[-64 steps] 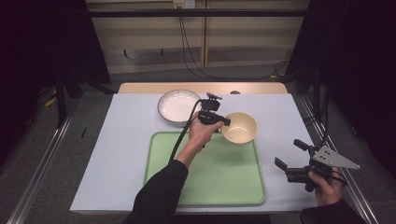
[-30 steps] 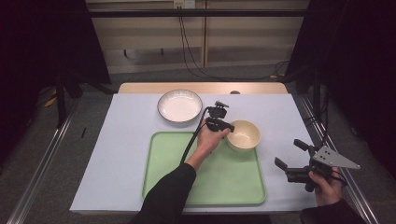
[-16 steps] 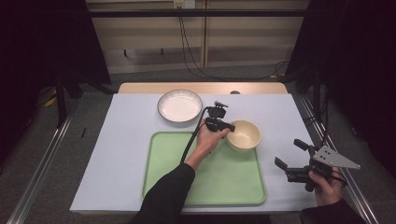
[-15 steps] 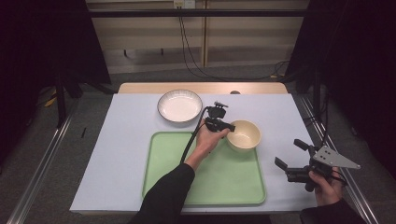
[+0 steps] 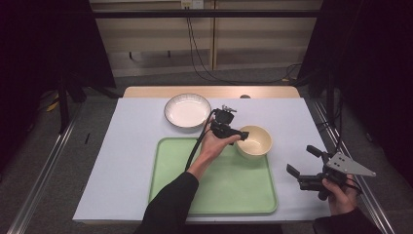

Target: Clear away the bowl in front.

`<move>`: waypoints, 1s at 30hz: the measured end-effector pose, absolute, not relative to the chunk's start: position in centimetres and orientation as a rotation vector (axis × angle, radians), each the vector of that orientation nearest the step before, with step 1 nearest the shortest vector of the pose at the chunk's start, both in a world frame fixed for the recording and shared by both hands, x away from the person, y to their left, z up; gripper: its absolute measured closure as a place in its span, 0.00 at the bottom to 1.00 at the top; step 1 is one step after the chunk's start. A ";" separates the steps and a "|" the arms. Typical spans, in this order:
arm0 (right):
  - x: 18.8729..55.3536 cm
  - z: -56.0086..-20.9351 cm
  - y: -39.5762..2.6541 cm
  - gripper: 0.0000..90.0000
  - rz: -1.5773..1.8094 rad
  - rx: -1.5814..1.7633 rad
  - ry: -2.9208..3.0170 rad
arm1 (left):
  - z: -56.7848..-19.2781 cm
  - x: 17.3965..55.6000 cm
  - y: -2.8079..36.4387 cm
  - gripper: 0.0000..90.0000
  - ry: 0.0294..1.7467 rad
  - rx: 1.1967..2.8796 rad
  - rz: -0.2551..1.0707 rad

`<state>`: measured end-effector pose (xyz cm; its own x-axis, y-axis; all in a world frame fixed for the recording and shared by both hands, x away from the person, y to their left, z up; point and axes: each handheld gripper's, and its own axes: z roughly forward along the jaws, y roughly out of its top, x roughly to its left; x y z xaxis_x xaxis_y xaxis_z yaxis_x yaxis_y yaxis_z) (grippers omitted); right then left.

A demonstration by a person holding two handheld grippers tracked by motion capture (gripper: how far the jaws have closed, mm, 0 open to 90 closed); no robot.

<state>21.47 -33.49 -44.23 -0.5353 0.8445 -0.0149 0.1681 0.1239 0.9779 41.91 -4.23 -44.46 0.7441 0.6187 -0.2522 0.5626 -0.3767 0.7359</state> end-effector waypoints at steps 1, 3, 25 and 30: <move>21.5 -44.2 -33.5 0.01 1.450 0.979 1.806 | -44.5 41.9 -4.2 0.06 0.889 2.069 0.081; 21.4 -44.2 -33.5 0.01 1.448 0.979 1.809 | -44.1 41.8 -3.6 0.06 0.880 2.066 0.094; 21.4 -44.1 -33.5 0.01 1.446 0.983 1.810 | -42.1 39.0 4.4 0.04 0.846 1.964 0.293; 21.4 -44.2 -33.4 0.01 1.437 0.986 1.805 | -41.5 38.4 6.4 0.03 0.873 1.942 0.342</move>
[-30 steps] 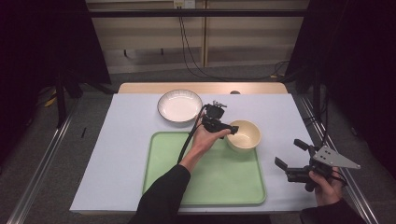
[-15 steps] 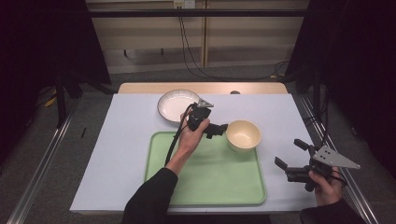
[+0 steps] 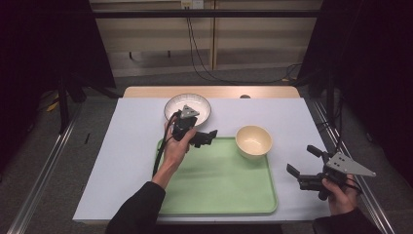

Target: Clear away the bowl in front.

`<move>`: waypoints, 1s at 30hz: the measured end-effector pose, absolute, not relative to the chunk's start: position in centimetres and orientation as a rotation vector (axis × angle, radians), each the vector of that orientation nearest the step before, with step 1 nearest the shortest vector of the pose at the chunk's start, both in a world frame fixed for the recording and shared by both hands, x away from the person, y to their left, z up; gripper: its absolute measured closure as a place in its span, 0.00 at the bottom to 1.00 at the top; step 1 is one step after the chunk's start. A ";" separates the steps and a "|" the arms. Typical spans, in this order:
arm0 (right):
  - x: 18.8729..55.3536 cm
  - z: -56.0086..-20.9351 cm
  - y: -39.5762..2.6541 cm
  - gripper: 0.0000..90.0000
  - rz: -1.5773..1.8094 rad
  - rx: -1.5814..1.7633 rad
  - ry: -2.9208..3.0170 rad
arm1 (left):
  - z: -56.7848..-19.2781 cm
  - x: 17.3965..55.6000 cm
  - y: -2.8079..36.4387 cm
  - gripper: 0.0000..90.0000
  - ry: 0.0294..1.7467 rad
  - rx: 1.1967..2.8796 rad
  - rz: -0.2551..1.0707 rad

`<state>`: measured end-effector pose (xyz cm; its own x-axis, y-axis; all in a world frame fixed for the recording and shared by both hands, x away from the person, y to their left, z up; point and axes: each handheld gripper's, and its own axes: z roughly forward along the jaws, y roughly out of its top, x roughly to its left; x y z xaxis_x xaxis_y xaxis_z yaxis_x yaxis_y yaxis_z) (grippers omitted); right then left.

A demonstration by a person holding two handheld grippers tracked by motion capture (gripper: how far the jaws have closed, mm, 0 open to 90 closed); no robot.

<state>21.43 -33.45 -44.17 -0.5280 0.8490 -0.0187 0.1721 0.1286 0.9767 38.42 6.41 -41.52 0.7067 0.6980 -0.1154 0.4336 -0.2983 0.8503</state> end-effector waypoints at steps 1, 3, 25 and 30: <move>21.4 -44.2 -33.5 0.01 1.436 0.986 1.806 | -41.1 38.1 7.1 0.03 0.879 1.929 0.361; 21.4 -44.2 -33.5 0.01 1.431 0.988 1.804 | -40.8 37.7 7.7 0.03 0.898 1.898 0.397; 21.4 -44.2 -33.5 0.01 1.426 1.003 1.794 | -39.9 33.0 13.4 0.02 0.949 1.808 0.482; 21.3 -44.2 -33.5 0.01 1.418 1.002 1.809 | -40.0 31.9 14.7 0.03 0.986 1.799 0.531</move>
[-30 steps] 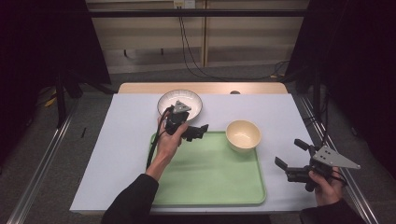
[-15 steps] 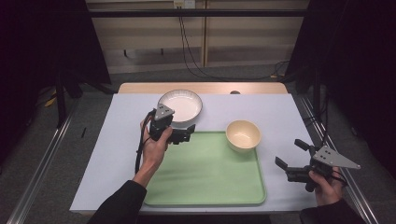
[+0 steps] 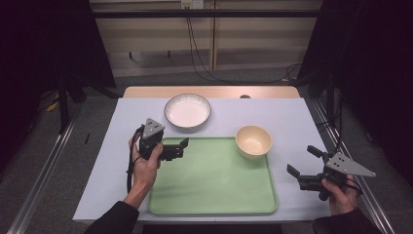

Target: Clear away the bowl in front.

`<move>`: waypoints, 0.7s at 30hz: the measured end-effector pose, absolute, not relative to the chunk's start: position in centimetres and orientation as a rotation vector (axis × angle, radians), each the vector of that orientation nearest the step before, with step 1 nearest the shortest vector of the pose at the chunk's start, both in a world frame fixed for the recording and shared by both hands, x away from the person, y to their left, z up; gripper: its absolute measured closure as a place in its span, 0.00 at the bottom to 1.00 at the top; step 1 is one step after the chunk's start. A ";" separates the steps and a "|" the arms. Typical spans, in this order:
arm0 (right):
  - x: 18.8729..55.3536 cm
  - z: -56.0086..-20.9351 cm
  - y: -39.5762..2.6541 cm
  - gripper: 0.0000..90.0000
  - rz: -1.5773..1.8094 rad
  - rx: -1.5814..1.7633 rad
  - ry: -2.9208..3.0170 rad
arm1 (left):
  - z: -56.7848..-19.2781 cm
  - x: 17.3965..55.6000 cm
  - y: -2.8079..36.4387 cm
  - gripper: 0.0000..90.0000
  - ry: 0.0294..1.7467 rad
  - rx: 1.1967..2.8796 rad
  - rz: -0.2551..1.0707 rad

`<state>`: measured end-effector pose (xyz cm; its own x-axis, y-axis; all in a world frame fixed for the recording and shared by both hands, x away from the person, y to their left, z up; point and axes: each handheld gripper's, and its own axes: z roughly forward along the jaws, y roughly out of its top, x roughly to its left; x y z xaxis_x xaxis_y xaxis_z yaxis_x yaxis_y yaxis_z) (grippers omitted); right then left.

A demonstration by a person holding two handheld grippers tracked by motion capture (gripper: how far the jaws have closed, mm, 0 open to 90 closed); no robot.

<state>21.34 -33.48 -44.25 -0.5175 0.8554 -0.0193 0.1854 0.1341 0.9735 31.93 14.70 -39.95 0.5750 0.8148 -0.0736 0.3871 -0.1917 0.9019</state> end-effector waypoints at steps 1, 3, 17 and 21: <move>21.4 -44.3 -33.5 0.01 1.419 0.999 1.809 | -39.8 31.5 15.5 0.02 0.979 1.791 0.524; 21.4 -44.3 -33.4 0.01 1.421 1.000 1.818 | -39.8 31.3 15.8 0.03 0.986 1.789 0.522; 21.4 -44.3 -33.5 0.01 1.414 0.997 1.808 | -41.8 27.8 19.6 0.02 1.042 1.770 0.589; 21.3 -44.3 -33.4 0.01 1.417 1.003 1.809 | -42.1 27.2 20.5 0.03 1.074 1.749 0.591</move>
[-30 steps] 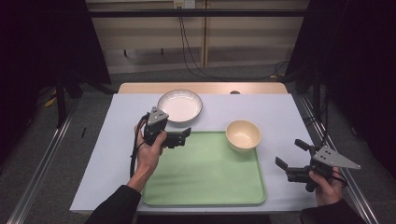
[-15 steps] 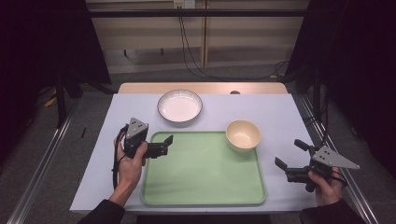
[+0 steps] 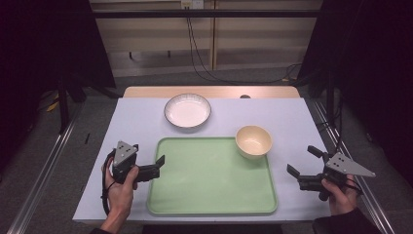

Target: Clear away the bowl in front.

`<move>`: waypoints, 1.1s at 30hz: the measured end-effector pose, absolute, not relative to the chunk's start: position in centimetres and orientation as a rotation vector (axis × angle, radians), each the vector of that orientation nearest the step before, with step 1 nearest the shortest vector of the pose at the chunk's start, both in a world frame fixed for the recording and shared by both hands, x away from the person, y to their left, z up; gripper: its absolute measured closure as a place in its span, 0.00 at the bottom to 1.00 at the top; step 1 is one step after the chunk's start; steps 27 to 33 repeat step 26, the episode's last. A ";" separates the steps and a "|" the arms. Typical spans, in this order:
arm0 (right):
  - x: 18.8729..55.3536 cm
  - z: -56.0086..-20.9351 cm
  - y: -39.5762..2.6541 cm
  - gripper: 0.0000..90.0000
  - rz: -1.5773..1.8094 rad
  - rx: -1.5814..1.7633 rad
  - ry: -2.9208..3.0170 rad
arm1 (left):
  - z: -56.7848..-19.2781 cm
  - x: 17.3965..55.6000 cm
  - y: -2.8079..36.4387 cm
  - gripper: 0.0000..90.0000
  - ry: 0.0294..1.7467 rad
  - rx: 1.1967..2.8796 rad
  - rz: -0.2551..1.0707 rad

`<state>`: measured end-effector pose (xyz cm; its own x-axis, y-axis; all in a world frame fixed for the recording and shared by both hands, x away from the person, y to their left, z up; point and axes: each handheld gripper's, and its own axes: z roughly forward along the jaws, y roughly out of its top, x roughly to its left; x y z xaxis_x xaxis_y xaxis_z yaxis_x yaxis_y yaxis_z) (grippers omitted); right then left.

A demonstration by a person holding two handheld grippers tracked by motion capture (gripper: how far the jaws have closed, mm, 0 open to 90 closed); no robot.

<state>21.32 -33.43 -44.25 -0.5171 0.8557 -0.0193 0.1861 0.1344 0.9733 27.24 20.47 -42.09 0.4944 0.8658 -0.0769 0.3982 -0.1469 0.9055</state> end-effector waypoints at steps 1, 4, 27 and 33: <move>21.3 -44.3 -33.4 0.01 1.417 1.003 1.809 | -42.2 27.1 20.8 0.03 1.085 1.745 0.597; 21.4 -44.3 -33.4 0.01 1.409 0.995 1.817 | -42.5 26.5 21.7 0.02 1.112 1.749 0.623; 21.6 -44.5 -33.2 0.01 1.392 1.007 1.836 | -43.4 23.6 25.3 0.03 1.163 1.705 0.639; 21.6 -44.5 -33.2 0.01 1.392 1.007 1.836 | -43.4 23.6 25.3 0.03 1.163 1.705 0.639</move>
